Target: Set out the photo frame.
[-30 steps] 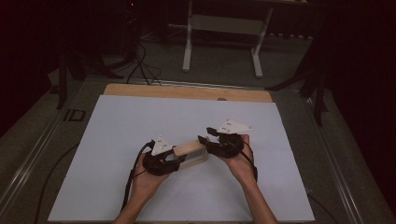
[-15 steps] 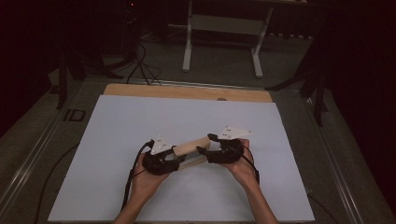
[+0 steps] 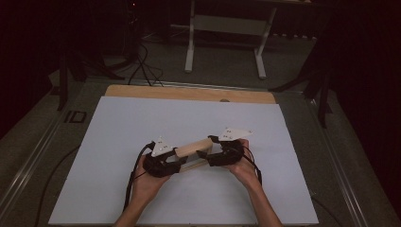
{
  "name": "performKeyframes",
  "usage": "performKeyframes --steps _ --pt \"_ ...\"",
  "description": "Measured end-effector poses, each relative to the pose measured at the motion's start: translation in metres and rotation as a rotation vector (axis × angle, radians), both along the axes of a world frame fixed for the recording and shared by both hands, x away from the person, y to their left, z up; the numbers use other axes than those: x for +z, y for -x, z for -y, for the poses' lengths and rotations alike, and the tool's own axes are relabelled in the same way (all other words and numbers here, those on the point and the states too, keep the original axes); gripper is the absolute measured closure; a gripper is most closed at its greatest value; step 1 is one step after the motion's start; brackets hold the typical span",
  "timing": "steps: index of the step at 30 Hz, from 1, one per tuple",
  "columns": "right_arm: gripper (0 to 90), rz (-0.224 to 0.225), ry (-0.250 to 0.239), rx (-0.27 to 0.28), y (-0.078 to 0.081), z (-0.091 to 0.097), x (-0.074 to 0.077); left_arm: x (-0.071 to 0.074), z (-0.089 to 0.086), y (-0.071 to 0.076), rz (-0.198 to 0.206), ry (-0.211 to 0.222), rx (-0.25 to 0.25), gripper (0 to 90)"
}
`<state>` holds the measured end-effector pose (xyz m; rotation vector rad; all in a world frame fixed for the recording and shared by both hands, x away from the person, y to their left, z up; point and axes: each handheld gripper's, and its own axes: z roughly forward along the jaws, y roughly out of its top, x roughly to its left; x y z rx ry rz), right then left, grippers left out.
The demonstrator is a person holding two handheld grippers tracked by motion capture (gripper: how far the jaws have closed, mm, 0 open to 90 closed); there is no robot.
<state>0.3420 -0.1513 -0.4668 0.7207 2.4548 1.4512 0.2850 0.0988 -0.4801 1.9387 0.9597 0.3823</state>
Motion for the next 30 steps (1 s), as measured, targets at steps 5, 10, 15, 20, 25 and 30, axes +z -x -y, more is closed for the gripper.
performKeyframes --steps 5,10,15,20,25,30 --pt "21.3 -0.006 0.019 0.02 -0.002 -0.003 -0.004 0.0 -0.002 -0.001 -0.007 0.005 -0.001 50.8" --pt "21.6 -0.001 0.032 0.029 -0.002 -0.005 -0.006 0.0 -0.003 -0.003 -0.021 0.014 -0.018 53.1" --pt "21.9 -0.003 0.047 0.04 -0.004 -0.005 -0.008 0.001 -0.003 -0.003 -0.014 0.0 -0.022 54.2" --pt "24.4 -0.002 0.053 0.031 -0.004 -0.006 -0.01 0.002 -0.002 -0.005 -0.008 -0.02 -0.015 54.8" --pt "31.3 0.005 0.04 0.011 -0.001 -0.002 -0.011 0.003 -0.003 -0.009 -0.012 -0.023 -0.02 53.2" --pt "35.9 0.01 0.028 0.006 0.004 0.002 -0.011 0.003 -0.002 -0.013 -0.007 -0.032 -0.02 48.9"
